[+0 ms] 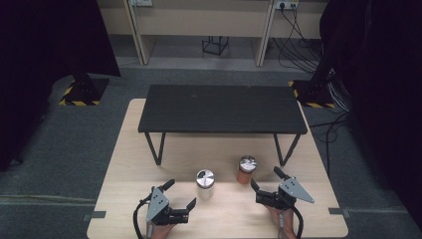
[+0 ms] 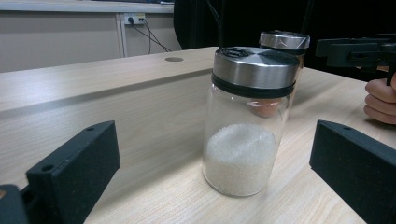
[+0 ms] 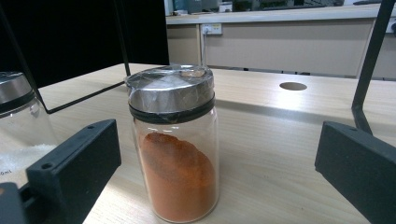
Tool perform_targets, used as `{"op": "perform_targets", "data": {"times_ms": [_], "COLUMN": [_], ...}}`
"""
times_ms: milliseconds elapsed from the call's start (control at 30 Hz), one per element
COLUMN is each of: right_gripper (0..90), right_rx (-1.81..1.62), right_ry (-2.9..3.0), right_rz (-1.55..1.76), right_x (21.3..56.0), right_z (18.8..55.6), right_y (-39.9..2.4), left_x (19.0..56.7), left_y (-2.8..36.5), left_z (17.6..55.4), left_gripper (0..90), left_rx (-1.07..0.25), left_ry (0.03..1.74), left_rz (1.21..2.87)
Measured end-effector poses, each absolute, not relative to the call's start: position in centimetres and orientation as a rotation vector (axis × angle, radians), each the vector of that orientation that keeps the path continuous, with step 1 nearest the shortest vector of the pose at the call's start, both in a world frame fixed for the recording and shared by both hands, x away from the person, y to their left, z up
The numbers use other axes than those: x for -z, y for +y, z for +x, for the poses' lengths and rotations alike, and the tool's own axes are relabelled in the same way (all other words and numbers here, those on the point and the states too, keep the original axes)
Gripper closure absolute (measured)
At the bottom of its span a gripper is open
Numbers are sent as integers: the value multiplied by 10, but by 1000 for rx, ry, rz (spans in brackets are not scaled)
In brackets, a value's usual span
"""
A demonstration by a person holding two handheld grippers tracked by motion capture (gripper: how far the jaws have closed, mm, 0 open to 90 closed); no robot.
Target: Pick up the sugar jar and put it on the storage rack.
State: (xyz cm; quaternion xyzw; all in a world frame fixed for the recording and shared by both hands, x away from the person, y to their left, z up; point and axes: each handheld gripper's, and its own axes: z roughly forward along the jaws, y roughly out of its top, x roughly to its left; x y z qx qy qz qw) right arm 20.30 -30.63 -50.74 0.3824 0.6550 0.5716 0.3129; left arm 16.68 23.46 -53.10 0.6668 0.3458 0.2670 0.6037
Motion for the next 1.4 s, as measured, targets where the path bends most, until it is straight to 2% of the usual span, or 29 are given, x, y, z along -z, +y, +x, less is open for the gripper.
{"op": "perform_targets", "data": {"times_ms": [1400], "right_gripper": [3], "right_rx": [-1521], "right_ry": [1728], "right_rz": [999], "right_x": [508], "right_z": [203], "right_y": [-308], "left_x": [532], "left_y": [235], "left_z": [167], "left_gripper": [8], "left_rx": [-622], "left_ry": [786], "left_rz": [1545]}}
